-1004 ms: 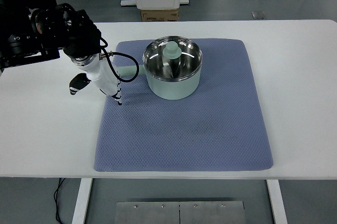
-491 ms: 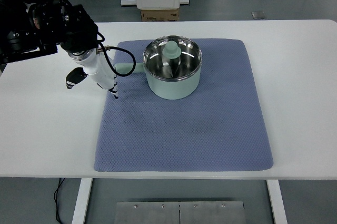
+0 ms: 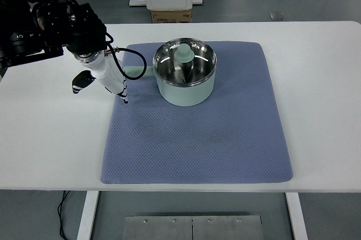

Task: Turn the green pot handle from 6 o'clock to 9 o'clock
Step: 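Lift the left hand up off the pot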

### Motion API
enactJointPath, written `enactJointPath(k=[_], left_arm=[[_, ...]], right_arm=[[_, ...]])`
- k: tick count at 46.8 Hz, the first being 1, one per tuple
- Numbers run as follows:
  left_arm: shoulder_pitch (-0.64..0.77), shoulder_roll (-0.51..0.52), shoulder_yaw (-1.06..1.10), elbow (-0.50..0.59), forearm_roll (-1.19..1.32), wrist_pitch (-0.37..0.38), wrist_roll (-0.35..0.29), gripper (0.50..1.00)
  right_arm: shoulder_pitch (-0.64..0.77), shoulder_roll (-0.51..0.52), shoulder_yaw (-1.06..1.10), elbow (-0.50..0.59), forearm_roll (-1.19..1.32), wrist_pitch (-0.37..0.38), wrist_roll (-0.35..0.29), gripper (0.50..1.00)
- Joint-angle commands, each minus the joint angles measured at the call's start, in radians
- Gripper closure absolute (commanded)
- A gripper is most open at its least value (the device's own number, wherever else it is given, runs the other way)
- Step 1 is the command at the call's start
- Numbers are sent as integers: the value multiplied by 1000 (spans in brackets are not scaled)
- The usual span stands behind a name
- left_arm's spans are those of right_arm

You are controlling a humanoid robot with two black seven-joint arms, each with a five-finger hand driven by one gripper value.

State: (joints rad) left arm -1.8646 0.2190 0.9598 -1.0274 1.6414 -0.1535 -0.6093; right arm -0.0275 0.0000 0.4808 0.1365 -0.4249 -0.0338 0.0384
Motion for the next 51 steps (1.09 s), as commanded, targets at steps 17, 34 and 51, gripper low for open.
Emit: enactJointPath(k=[17,34,51], left_arm=[[-13,0,-62,-164,-22,0,-2,500],[-2,0,-233,-183,-244,-1,-2,500],[18,0,-386,-158,-764,5,-2,500]], right_arm=[[0,0,1,0,0,0,0,500],[0,0,-1,0,0,0,0,500],[0,0,1,0,0,0,0,500]])
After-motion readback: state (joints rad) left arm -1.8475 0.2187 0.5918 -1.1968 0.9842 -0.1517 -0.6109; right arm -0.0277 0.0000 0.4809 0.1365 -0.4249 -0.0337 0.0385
